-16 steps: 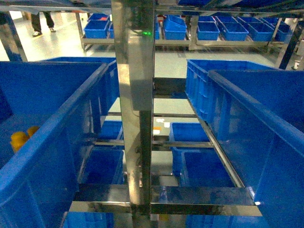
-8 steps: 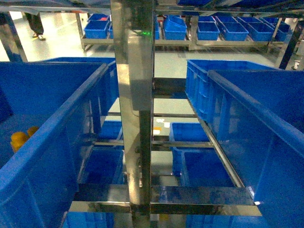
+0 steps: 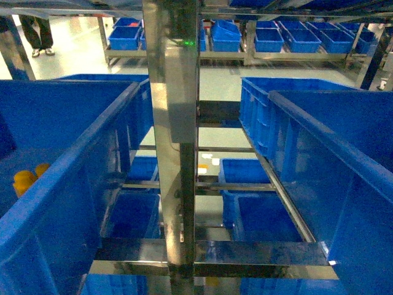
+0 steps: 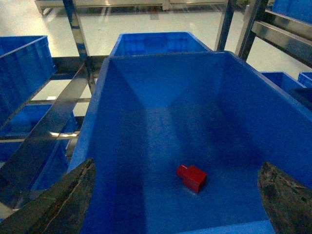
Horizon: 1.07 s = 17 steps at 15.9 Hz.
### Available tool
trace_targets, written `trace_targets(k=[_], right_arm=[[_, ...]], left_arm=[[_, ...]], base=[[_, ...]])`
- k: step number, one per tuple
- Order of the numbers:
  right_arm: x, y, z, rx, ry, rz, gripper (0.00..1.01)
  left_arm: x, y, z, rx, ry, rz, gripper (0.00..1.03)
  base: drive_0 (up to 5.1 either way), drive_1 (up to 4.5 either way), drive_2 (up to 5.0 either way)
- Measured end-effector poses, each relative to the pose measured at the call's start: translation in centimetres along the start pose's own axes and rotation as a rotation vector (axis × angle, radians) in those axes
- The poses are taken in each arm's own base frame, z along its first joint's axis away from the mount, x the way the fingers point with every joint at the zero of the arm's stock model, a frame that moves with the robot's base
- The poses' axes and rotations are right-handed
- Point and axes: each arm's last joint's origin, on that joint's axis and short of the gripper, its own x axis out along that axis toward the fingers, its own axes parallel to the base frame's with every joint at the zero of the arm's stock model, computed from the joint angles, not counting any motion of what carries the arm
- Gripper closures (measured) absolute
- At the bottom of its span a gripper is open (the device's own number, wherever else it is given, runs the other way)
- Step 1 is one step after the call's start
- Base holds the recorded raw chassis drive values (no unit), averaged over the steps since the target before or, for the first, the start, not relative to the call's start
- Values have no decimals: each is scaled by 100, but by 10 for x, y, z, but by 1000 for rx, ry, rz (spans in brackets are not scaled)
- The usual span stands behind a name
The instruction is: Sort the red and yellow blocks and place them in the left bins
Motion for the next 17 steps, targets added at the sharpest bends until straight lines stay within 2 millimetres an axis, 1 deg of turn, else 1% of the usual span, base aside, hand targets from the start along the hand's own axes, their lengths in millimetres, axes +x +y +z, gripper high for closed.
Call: trace_targets(k=[1, 5, 8, 12, 16, 17], right_arm=[[0, 0, 0, 0, 0, 0, 3], [0, 0, 0, 0, 0, 0, 3], [0, 0, 0, 0, 0, 0, 3], [0, 0, 0, 0, 0, 0, 3], [0, 0, 0, 0, 0, 0, 3], [1, -1, 1, 7, -101, 30, 7]], left_arm=[[1, 7, -4, -33, 6, 58, 5], [1, 16, -9, -82, 10, 119, 5], [1, 16, -8, -115, 3, 122, 5], [4, 11, 2, -93, -76, 151, 5], [4, 11, 1, -99, -74, 158, 5], [4, 11, 2, -98, -76, 158, 5]], base=[[0, 0, 0], [0, 0, 0], [0, 0, 0], [0, 0, 0], [0, 0, 0], [0, 0, 0]])
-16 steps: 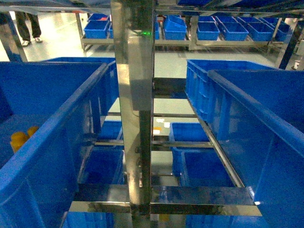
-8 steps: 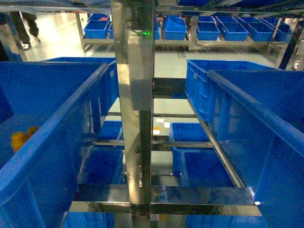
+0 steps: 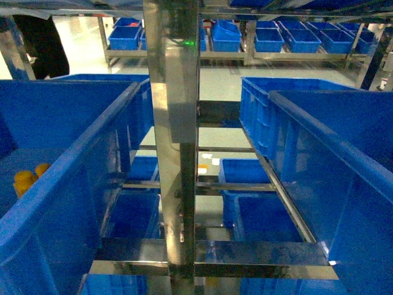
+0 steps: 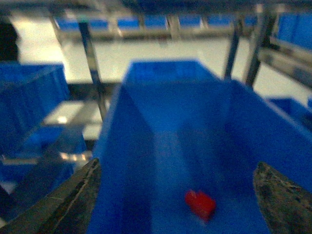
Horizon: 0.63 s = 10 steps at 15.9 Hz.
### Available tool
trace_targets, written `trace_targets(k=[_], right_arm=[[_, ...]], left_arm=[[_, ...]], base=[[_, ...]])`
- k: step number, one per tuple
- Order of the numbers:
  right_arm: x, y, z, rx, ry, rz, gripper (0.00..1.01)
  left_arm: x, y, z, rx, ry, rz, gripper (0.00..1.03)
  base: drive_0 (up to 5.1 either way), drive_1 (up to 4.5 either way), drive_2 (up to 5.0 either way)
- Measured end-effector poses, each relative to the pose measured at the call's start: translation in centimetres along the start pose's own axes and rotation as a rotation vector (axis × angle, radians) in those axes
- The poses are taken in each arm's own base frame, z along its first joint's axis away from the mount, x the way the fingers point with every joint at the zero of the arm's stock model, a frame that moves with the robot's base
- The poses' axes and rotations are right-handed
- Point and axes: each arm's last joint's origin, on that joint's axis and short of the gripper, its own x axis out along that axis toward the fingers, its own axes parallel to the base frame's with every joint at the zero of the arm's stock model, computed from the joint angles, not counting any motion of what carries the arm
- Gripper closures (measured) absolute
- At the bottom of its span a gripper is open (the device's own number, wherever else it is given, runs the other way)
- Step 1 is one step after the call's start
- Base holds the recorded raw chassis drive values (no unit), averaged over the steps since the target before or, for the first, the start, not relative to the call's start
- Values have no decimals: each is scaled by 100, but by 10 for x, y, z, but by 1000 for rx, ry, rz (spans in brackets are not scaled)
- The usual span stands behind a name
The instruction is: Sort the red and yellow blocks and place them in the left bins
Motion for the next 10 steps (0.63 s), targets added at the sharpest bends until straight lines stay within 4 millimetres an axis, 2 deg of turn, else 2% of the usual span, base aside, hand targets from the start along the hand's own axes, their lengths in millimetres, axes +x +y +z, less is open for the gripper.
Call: trace_targets(k=[2, 3, 7, 8, 10], right_arm=[[-3, -5, -17, -12, -158, 27, 27], [-3, -5, -25, -20, -174, 38, 42], [-5, -6, -48, -30, -166, 38, 83], [-5, -6, -50, -30, -168, 38, 90], [-5, -6, -52, -30, -169, 38, 95]], left_arm=[[-2, -5, -7, -7, -196, 62, 20], [-8, -12, -23, -32, -253, 67, 35], [-21, -25, -44, -50, -280, 63, 75], [-23, -27, -49, -52, -278, 64, 84], [-24, -28, -51, -52, -276, 63, 89]], base=[[0, 0, 0], [0, 0, 0], [0, 0, 0], [0, 0, 0], [0, 0, 0]])
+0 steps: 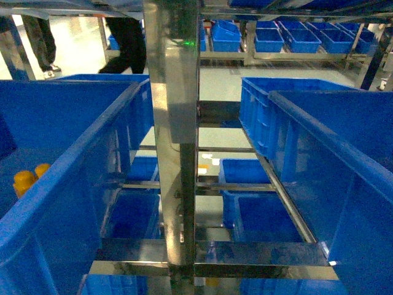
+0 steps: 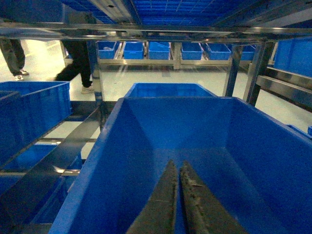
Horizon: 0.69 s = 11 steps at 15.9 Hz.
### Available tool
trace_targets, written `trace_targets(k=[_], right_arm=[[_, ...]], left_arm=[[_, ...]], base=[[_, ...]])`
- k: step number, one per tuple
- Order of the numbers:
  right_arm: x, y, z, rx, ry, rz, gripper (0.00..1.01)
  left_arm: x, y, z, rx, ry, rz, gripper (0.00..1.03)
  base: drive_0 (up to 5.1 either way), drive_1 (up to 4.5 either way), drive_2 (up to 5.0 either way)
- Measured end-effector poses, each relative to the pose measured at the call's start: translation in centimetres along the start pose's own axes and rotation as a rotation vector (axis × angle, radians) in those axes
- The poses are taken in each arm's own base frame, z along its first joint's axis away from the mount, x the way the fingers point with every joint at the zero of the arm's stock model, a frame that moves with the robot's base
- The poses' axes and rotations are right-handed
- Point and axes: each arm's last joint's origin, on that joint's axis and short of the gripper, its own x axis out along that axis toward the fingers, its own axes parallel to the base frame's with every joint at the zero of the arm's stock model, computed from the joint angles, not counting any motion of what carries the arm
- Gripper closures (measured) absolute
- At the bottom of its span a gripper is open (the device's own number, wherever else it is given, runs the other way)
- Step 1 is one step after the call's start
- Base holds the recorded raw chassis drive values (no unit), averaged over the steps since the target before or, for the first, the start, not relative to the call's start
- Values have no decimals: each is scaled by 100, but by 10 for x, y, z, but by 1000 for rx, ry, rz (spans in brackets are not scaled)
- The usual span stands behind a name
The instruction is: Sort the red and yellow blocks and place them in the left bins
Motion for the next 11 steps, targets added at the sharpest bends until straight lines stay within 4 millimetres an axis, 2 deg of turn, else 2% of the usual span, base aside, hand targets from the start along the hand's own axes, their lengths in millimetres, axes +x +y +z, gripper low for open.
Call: trace_targets(k=[1, 2, 3, 6, 7, 8, 9, 11], right_arm=[[-1, 0, -3, -5, 2, 0, 99], [-2, 0, -7, -4, 3, 0, 99], [-3, 0, -10, -4, 4, 0, 99], [-6, 0, -19, -4, 7, 0, 99], [-12, 0, -24, -4, 42, 1, 99], [-16, 0, -25, -4, 3, 0, 89], [-16, 0, -23, -5, 2, 0, 69], [-16, 0, -23, -5, 5, 0, 47]], left_arm=[[-2, -1, -2, 0, 1, 1, 95], [-6, -6, -6, -3, 4, 18, 101], [-10, -13, -9, -3, -1, -6, 101], [-20, -12, -17, -3, 1, 5, 101], [-23, -13, -20, -3, 2, 3, 101], [-26, -13, -21, -3, 2, 3, 101], [-30, -13, -22, -3, -8, 3, 101], [-33, -13, -29, -3, -12, 3, 101]], base=[[0, 0, 0], [0, 0, 0], [0, 0, 0], [0, 0, 0], [0, 0, 0], [0, 0, 0], [0, 0, 0], [0, 0, 0]])
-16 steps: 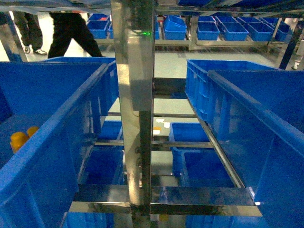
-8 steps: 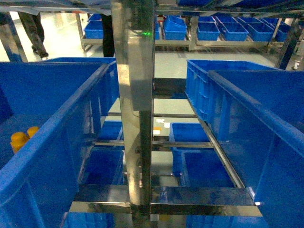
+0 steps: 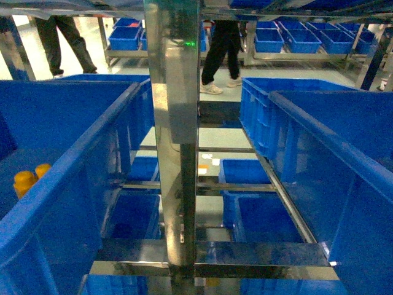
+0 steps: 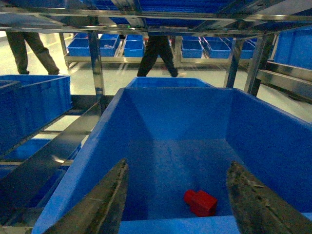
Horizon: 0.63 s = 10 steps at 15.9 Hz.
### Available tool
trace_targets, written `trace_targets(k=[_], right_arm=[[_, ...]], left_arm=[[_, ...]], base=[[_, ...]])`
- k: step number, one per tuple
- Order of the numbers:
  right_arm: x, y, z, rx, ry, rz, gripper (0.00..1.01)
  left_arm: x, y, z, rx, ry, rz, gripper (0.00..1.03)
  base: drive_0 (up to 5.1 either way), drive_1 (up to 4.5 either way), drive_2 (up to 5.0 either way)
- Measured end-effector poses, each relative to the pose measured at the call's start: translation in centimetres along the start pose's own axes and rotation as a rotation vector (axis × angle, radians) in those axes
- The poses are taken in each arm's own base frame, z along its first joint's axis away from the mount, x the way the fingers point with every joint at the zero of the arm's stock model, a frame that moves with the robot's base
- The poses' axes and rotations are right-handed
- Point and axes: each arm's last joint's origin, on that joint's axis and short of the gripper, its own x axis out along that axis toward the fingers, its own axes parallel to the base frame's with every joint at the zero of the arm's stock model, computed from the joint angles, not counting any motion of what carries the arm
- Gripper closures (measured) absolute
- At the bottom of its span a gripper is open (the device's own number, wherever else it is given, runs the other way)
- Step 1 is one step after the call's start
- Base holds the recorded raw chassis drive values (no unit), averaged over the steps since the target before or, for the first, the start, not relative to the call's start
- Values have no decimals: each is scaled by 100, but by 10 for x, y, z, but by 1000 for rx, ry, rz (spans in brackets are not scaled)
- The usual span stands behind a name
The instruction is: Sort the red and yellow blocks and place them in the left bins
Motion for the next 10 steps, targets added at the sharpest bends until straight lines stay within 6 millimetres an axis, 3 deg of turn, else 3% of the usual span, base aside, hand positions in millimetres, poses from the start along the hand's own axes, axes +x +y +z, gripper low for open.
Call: trace_targets(k=[3, 6, 10], right_arm=[[0, 0, 0, 0, 1, 0, 11], [0, 0, 0, 0, 0, 0, 1], [0, 0, 0, 0, 1, 0, 3]], left_arm=[[-5, 0, 2, 0, -15, 0, 101], [-7, 0, 1, 0, -10, 0, 101], [-9, 0, 1, 0, -7, 0, 101]], base=[[0, 0, 0], [0, 0, 0], [0, 0, 0]])
